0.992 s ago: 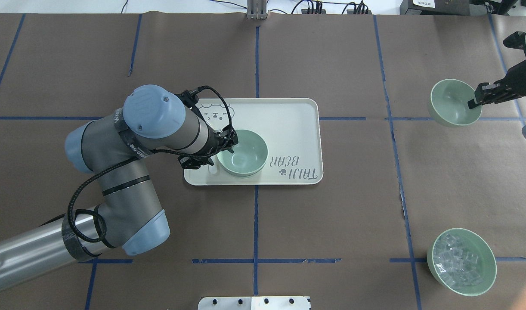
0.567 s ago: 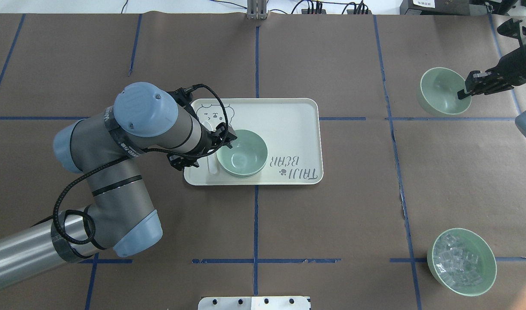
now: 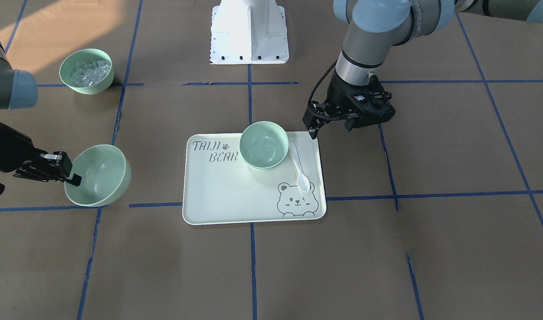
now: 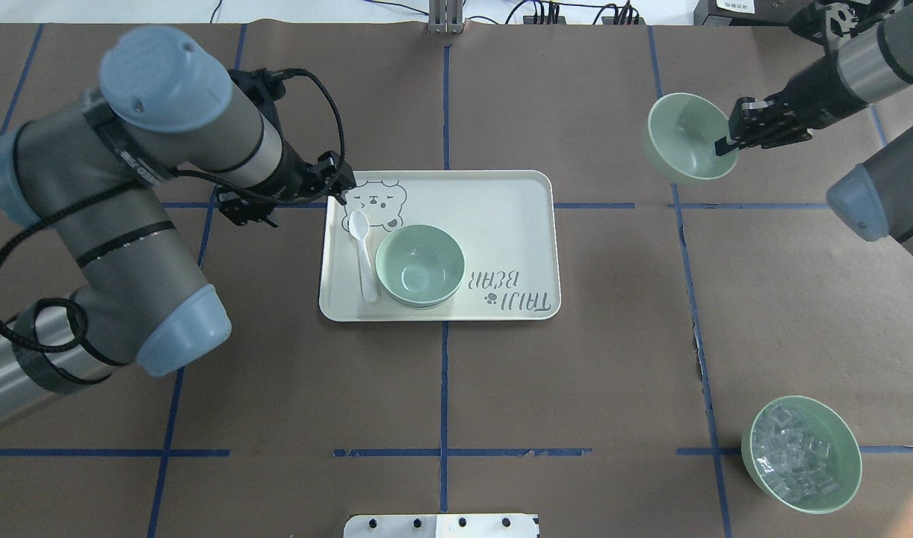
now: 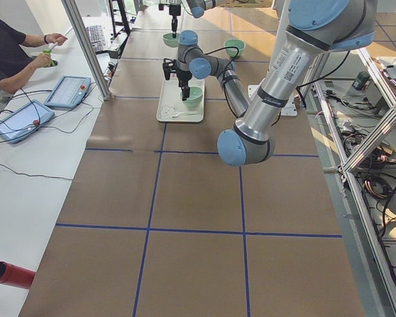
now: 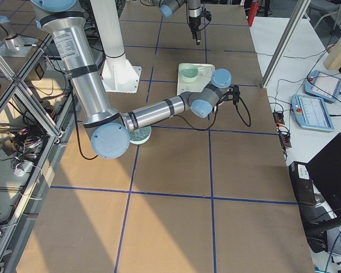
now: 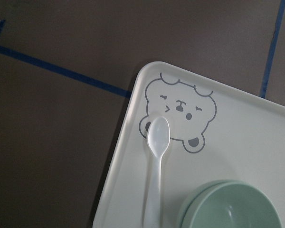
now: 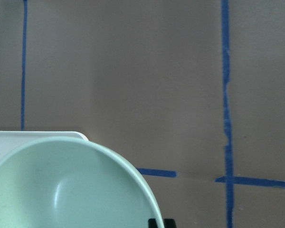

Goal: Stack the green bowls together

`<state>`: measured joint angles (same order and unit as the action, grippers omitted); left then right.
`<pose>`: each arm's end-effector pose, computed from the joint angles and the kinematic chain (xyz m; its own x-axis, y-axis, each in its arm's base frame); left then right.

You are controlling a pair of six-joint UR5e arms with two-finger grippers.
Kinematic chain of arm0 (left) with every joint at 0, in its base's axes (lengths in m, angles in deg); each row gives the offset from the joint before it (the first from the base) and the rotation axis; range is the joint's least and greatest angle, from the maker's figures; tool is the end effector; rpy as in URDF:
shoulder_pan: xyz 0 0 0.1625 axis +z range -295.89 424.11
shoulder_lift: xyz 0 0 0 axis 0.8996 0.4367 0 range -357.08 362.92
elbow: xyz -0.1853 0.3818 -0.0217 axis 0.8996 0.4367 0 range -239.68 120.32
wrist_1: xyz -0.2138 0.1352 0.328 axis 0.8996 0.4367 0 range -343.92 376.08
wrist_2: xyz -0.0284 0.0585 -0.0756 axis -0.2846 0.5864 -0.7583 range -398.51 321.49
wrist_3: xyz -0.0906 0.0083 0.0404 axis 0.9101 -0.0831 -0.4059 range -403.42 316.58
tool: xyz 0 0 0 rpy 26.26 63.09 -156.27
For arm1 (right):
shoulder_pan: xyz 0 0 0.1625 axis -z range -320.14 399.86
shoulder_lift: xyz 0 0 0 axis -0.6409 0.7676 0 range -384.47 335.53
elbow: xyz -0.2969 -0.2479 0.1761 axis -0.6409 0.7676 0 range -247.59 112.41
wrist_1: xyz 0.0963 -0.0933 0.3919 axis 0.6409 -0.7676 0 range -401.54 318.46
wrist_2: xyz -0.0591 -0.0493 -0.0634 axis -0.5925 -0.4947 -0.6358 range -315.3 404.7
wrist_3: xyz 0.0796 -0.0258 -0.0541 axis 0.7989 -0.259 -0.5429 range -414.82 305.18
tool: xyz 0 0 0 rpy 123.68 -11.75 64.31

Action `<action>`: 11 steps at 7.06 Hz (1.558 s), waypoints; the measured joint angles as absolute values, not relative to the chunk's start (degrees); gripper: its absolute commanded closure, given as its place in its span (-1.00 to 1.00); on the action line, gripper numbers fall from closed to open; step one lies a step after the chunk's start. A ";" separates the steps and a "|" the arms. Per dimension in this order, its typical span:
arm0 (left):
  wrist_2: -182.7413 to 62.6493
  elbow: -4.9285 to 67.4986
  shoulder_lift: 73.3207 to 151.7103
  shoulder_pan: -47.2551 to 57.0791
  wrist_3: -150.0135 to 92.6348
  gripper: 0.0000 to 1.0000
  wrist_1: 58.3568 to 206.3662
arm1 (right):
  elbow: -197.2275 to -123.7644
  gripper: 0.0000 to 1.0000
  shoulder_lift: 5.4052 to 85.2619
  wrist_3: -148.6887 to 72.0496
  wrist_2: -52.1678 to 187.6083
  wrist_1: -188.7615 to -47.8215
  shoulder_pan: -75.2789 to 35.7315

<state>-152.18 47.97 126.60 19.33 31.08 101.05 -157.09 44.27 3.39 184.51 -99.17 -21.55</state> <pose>0.3712 -0.4997 0.2008 0.5900 -0.2405 -0.7708 0.2921 0.9535 -0.0739 -0.2522 -0.5823 0.3784 0.3885 0.0025 0.9214 -0.0818 0.9961 0.0318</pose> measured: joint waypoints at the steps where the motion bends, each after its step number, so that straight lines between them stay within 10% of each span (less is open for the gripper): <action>1: -152.72 49.26 124.99 16.69 26.56 -1.00 99.86 | -157.48 1.00 41.54 7.09 181.50 -99.51 -17.73; 11: -158.97 48.46 111.34 -2.21 -11.99 -1.00 99.97 | -159.32 1.00 26.21 17.10 159.98 -114.65 4.96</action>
<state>-158.97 48.46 111.34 -2.21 -11.99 99.97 -159.32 26.21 17.10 159.98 -114.65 4.96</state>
